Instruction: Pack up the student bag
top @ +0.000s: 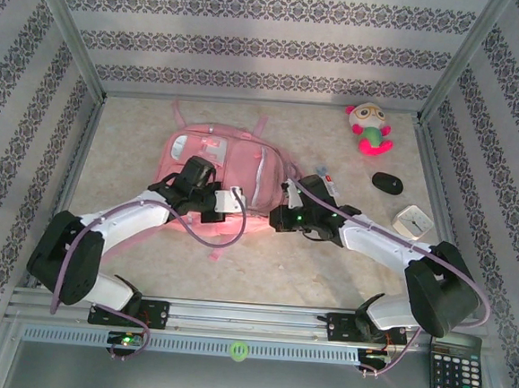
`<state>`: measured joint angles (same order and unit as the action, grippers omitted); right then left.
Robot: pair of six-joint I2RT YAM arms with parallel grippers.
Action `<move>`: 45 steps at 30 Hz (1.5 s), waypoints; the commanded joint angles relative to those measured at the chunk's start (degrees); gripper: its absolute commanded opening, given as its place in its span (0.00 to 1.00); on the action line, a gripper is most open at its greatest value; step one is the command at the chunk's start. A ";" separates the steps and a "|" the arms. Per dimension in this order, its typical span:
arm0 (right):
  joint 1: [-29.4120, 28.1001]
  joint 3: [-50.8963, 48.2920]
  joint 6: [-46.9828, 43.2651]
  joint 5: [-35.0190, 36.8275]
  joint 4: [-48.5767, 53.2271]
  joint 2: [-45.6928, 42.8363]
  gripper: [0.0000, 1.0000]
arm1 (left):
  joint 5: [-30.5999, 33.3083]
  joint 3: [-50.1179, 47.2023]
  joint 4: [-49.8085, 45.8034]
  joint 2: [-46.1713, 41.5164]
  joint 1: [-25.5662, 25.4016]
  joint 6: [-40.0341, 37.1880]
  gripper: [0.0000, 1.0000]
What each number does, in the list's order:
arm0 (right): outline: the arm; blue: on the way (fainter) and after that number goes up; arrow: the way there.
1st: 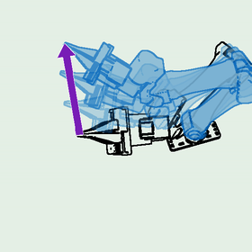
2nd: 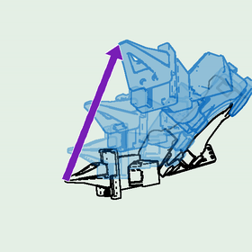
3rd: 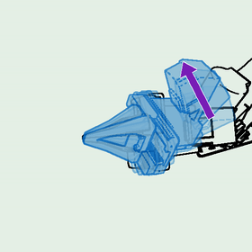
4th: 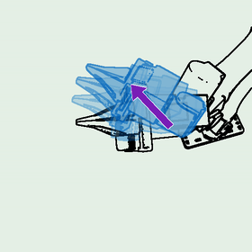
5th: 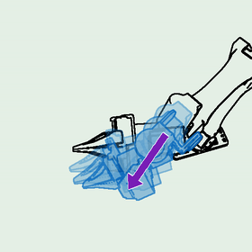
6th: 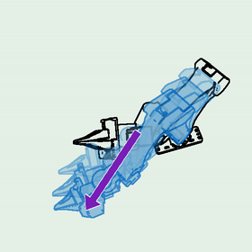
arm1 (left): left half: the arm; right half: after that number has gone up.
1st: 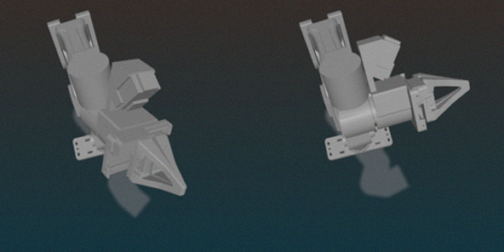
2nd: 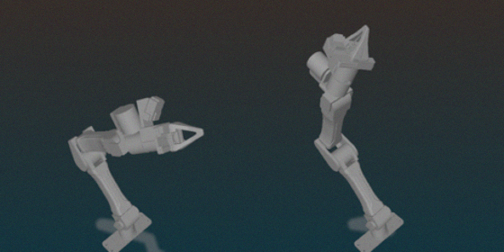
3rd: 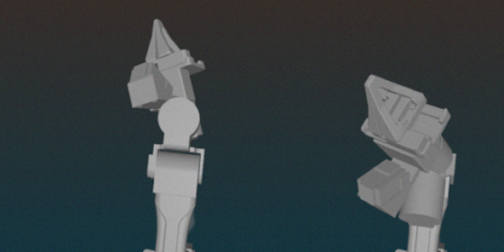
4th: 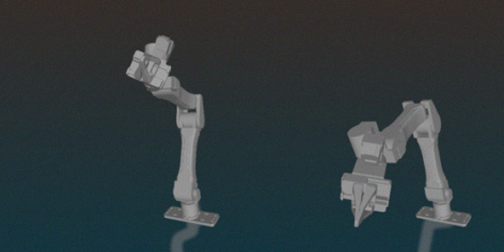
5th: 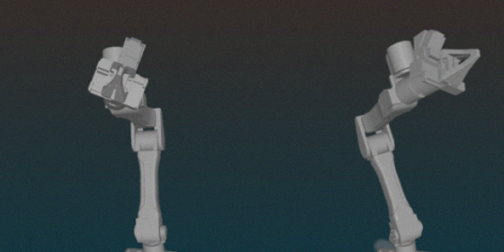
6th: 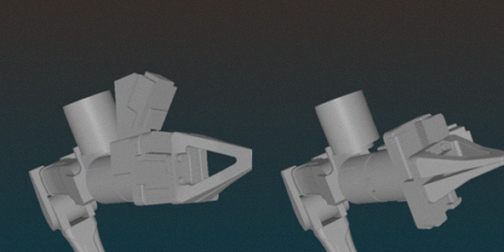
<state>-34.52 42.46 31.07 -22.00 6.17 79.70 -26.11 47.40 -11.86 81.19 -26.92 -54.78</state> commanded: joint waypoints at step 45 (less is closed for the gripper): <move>-22.05 -5.93 25.17 20.57 -23.67 3.77 0.41 | -0.74 -8.93 1.61 -5.96 0.12 2.96 0.03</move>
<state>-55.46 35.16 51.05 -7.62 -13.47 80.84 -22.02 38.70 -8.49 76.12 -26.28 -57.98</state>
